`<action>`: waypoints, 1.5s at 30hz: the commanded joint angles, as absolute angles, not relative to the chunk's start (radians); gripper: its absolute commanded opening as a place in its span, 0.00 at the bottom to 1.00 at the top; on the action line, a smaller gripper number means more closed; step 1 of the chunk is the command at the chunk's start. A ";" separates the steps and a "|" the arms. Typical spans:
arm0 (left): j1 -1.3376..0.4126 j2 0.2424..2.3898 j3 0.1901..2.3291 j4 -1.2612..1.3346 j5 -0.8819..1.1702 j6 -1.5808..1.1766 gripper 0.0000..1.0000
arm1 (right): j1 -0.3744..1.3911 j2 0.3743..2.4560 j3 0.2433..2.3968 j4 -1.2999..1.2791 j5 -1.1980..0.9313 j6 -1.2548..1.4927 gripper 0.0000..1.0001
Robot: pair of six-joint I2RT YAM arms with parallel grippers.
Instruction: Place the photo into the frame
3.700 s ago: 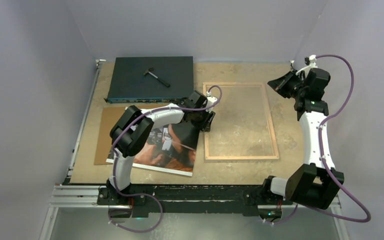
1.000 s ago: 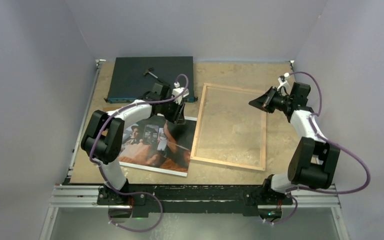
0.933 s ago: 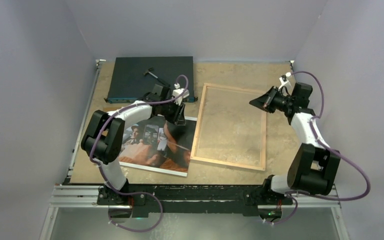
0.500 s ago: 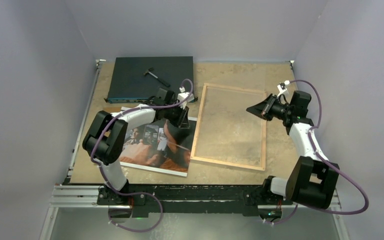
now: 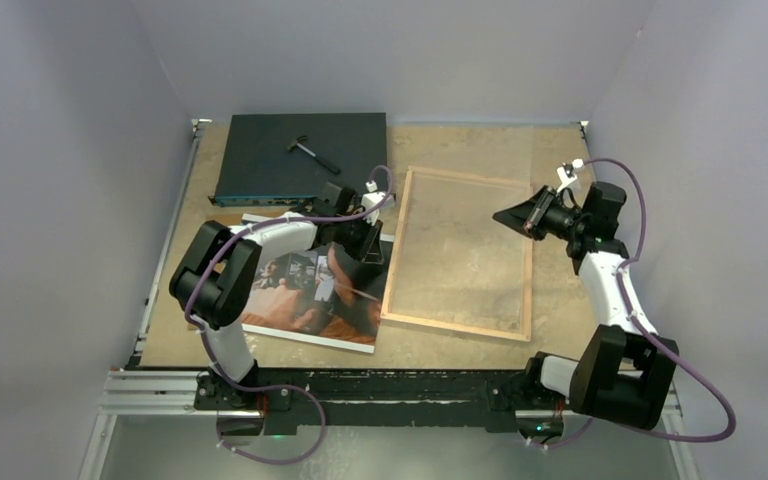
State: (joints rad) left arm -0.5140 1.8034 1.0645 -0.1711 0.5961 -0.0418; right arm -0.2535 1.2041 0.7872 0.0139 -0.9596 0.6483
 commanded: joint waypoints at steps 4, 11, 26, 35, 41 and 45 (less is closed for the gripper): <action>-0.521 1.800 1.062 -0.143 0.621 -0.045 0.05 | -0.251 1.209 0.763 0.029 -0.958 0.606 0.00; -0.541 1.797 1.065 -0.149 0.619 -0.045 0.04 | -0.252 1.228 0.775 0.002 -0.954 0.568 0.00; -0.589 1.826 1.074 -0.173 0.574 -0.034 0.00 | -0.253 1.271 0.802 -0.005 -0.926 0.542 0.00; -0.589 1.839 1.072 -0.173 0.566 -0.029 0.00 | -0.266 1.287 0.825 -0.005 -0.919 0.533 0.00; -0.588 1.843 1.076 -0.179 0.566 -0.029 0.00 | -0.268 1.290 0.824 -0.003 -0.928 0.532 0.00; -0.589 1.844 1.076 -0.175 0.563 -0.030 0.00 | -0.268 1.295 0.836 -0.006 -0.933 0.513 0.00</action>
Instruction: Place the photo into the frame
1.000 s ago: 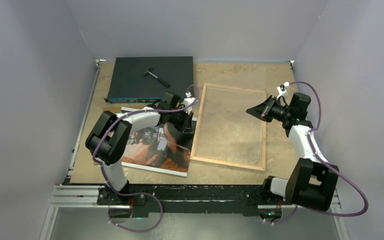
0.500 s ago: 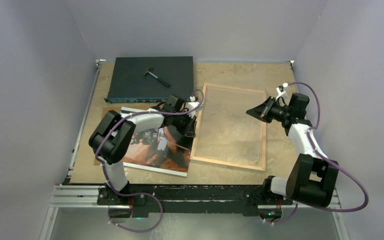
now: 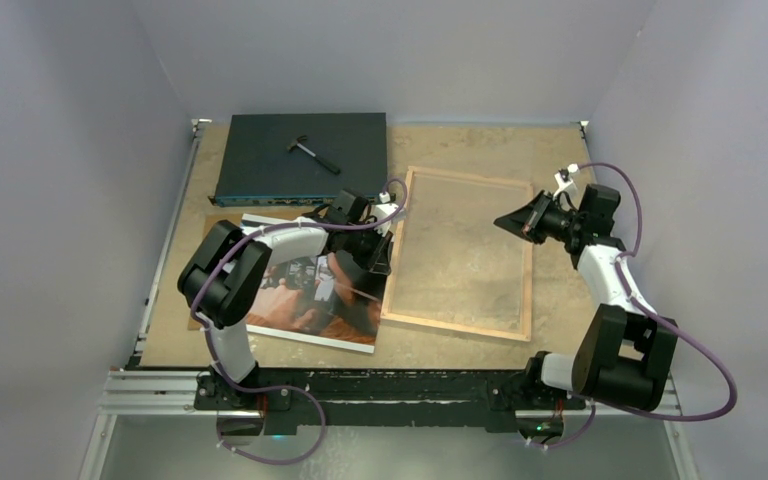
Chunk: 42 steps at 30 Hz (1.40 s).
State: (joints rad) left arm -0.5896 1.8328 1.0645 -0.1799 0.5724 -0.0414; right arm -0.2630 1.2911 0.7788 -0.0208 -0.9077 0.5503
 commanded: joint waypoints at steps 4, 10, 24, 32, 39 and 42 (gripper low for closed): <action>-0.588 1.844 1.075 -0.178 0.562 -0.029 0.00 | -0.268 1.303 0.868 -0.031 -0.931 0.480 0.00; -0.592 1.837 1.073 -0.184 0.557 -0.023 0.00 | -0.268 1.318 0.900 -0.035 -0.925 0.449 0.00; -0.592 1.834 1.077 -0.180 0.546 -0.024 0.00 | -0.268 1.268 0.831 -0.036 -0.948 0.463 0.00; -0.592 1.834 1.080 -0.186 0.542 -0.024 0.00 | -0.268 1.241 0.840 -0.070 -0.930 0.464 0.00; -0.592 1.836 1.084 -0.185 0.543 -0.027 0.00 | -0.268 1.242 0.841 -0.072 -0.937 0.465 0.00; -0.592 1.839 1.087 -0.187 0.545 -0.029 0.00 | -0.268 1.232 0.830 -0.071 -0.939 0.469 0.00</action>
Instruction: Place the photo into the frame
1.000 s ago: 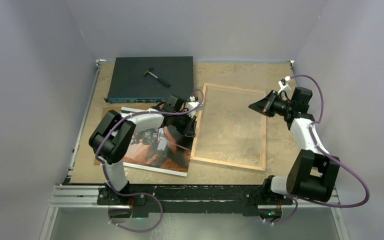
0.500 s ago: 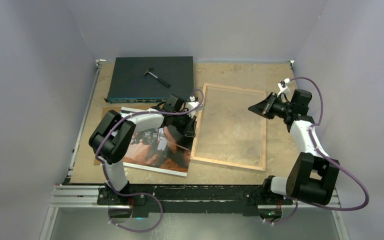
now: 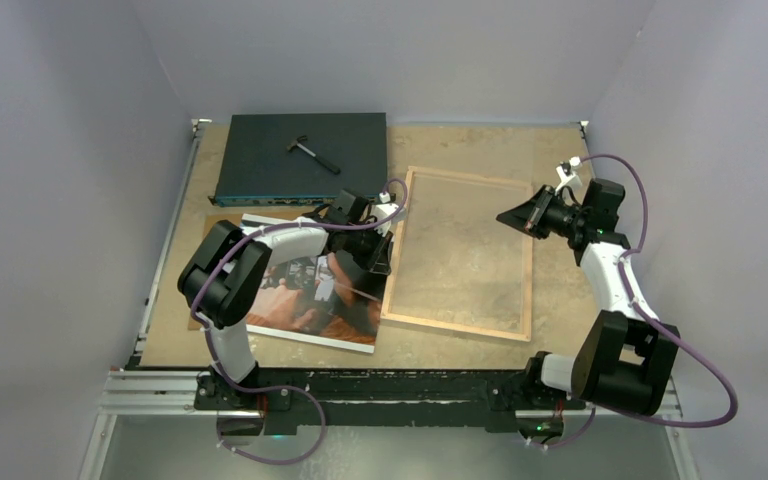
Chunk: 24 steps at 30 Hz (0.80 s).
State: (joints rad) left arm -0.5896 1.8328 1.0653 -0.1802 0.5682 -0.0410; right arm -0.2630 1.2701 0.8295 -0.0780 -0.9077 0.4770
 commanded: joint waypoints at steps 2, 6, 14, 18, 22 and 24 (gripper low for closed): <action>-0.592 1.840 1.091 -0.187 0.545 -0.028 0.00 | -0.268 1.219 0.823 -0.085 -0.931 0.463 0.00; -0.593 1.847 1.096 -0.192 0.545 -0.026 0.00 | -0.268 1.194 0.787 -0.068 -0.936 0.474 0.00; -0.594 1.844 1.100 -0.192 0.545 -0.029 0.00 | -0.268 1.157 0.767 -0.092 -0.906 0.465 0.00; -0.595 1.844 1.101 -0.196 0.545 -0.029 0.00 | -0.270 1.152 0.762 -0.101 -0.864 0.468 0.00; -0.595 1.839 1.098 -0.198 0.541 -0.027 0.00 | -0.272 1.163 0.760 -0.075 -0.851 0.487 0.00; -0.594 1.839 1.098 -0.197 0.541 -0.029 0.00 | -0.273 1.173 0.760 -0.071 -0.857 0.489 0.00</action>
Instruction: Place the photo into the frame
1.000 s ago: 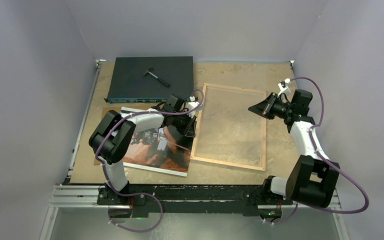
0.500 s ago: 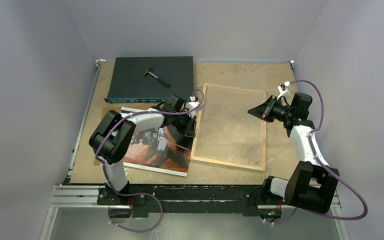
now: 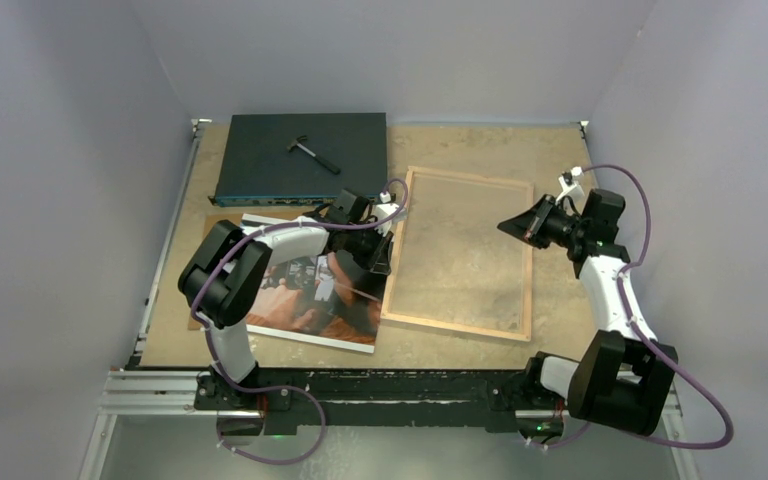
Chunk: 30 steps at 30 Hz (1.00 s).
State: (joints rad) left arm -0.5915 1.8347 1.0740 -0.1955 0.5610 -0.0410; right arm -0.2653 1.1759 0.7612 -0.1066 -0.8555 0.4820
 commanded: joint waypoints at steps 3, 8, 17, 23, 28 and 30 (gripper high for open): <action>-0.595 1.836 1.100 -0.198 0.542 -0.029 0.00 | -0.273 1.168 0.740 -0.054 -0.854 0.501 0.00; -0.595 1.842 1.105 -0.199 0.545 -0.027 0.00 | -0.272 1.224 0.754 -0.042 -0.889 0.467 0.00; -0.596 1.843 1.108 -0.197 0.548 -0.025 0.00 | -0.272 1.348 0.879 -0.112 -0.806 0.383 0.00; -0.598 1.843 1.106 -0.191 0.554 -0.025 0.00 | -0.271 1.406 0.907 -0.133 -0.796 0.356 0.00; -0.597 1.839 1.101 -0.185 0.557 -0.024 0.00 | -0.269 1.438 0.913 -0.134 -0.820 0.351 0.00; -0.598 1.840 1.100 -0.182 0.558 -0.025 0.00 | -0.268 1.441 0.914 -0.136 -0.833 0.350 0.00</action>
State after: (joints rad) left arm -0.5922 1.8347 1.0763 -0.1982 0.5602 -0.0406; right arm -0.2695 1.4414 0.8711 -0.1310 -0.8024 0.3794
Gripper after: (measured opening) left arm 0.003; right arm 0.005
